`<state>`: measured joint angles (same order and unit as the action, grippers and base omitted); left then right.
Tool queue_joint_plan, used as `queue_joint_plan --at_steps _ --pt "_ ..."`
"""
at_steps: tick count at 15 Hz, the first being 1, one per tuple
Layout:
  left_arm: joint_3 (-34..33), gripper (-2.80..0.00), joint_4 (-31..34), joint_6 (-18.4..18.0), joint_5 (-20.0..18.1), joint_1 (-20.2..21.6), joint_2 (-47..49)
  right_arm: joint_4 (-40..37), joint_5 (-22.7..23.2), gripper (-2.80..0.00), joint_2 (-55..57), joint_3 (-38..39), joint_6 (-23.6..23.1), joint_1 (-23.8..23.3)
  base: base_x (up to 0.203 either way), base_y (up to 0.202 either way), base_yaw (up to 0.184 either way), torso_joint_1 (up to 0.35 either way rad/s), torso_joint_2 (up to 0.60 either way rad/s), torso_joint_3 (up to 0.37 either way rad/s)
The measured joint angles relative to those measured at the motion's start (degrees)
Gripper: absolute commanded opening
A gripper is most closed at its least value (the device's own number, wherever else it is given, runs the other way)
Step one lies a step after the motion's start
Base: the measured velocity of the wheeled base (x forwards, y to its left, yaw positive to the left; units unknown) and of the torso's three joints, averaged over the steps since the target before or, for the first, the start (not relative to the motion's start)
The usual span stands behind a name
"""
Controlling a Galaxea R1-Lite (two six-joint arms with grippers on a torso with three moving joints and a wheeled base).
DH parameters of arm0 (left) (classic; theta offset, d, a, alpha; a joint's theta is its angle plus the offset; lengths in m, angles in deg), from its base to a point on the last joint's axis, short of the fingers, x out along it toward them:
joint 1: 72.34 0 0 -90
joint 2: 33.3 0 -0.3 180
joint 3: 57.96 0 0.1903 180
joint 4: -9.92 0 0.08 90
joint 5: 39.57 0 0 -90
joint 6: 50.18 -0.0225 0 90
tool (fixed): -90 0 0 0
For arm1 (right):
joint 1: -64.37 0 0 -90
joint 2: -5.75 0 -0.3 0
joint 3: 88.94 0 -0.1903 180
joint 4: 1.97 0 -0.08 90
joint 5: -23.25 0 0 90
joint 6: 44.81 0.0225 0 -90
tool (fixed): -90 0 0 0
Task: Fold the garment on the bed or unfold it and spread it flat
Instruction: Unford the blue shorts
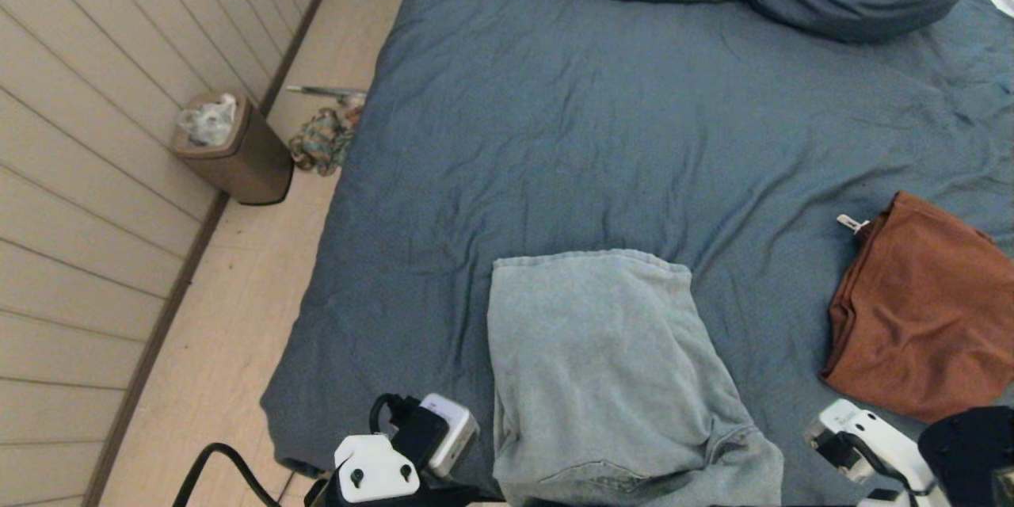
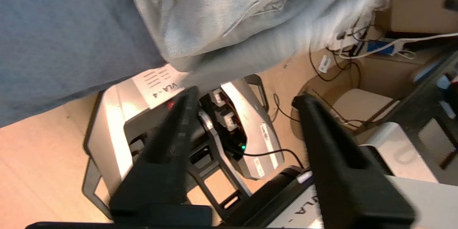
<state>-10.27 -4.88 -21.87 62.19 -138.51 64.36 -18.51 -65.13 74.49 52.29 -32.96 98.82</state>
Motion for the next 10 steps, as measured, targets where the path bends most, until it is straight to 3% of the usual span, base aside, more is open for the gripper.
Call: queue_joint_plan --at_steps 3,4,5,10 --pt "-0.26 0.00 -4.10 -0.29 0.47 0.20 -0.61 0.00 0.06 0.00 -1.08 -1.63 0.29 -0.48 0.000 0.000 0.000 0.000 0.00 0.000" --pt "0.52 0.00 -4.83 -0.50 0.46 1.03 -0.58 -0.02 0.05 -2.80 -1.16 -3.11 0.50 -0.78 0.000 0.000 0.000 0.000 0.00 0.000" --pt "1.98 -2.80 -4.52 -0.52 0.33 2.38 -0.40 -0.04 0.06 -2.80 -0.99 -4.95 0.67 -1.22 0.000 0.000 0.000 0.000 0.00 0.000" --pt "14.44 -2.80 3.38 -0.59 -2.49 11.76 3.76 0.00 1.13 -2.80 6.00 -17.13 0.72 -5.27 0.000 0.000 0.000 0.000 0.00 0.000"
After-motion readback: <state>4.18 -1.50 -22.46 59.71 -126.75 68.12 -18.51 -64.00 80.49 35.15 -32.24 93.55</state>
